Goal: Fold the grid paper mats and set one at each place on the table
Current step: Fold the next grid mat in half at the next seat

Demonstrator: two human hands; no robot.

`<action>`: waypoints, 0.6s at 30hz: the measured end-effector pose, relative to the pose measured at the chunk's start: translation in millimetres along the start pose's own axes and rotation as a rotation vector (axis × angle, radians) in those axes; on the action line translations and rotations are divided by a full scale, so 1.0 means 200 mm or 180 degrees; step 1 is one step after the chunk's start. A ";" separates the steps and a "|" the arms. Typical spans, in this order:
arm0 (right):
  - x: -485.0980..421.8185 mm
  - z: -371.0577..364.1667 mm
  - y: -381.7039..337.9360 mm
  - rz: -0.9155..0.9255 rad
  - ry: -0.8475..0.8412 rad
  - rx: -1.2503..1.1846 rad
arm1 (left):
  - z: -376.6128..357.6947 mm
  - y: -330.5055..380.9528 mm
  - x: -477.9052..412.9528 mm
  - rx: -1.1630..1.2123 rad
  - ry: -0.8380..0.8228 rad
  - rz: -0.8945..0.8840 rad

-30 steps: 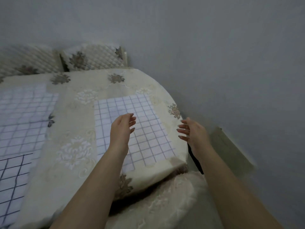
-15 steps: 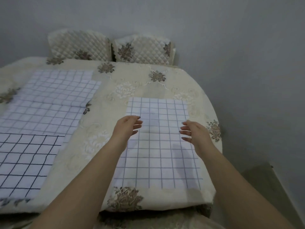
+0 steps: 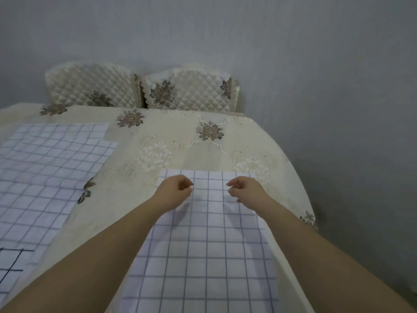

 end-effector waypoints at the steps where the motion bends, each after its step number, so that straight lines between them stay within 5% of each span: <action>1: -0.06 0.01 -0.01 0.0090 0.0024 0.0173 | -0.02 0.00 -0.05 -0.0256 -0.0016 -0.0095; 7: -0.42 0.02 -0.05 0.0730 0.0034 0.1497 | -0.09 -0.01 -0.40 -0.1006 -0.0059 -0.0562; 12: -0.55 0.01 -0.03 0.0679 -0.0141 0.2495 | -0.07 -0.04 -0.59 -0.1572 -0.0115 -0.0654; 18: -0.62 0.01 -0.02 0.0414 -0.0148 0.2518 | -0.06 -0.07 -0.68 -0.1257 -0.0362 -0.0618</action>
Point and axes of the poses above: each hand's wrist, its own x-axis away from the middle knuckle, its own z-axis out of the back of the hand, y = z × x, the point moved 4 cm from there along -x, towards the middle knuckle, and after that the axes turned 14 degrees about -x, right-handed, at the moved point
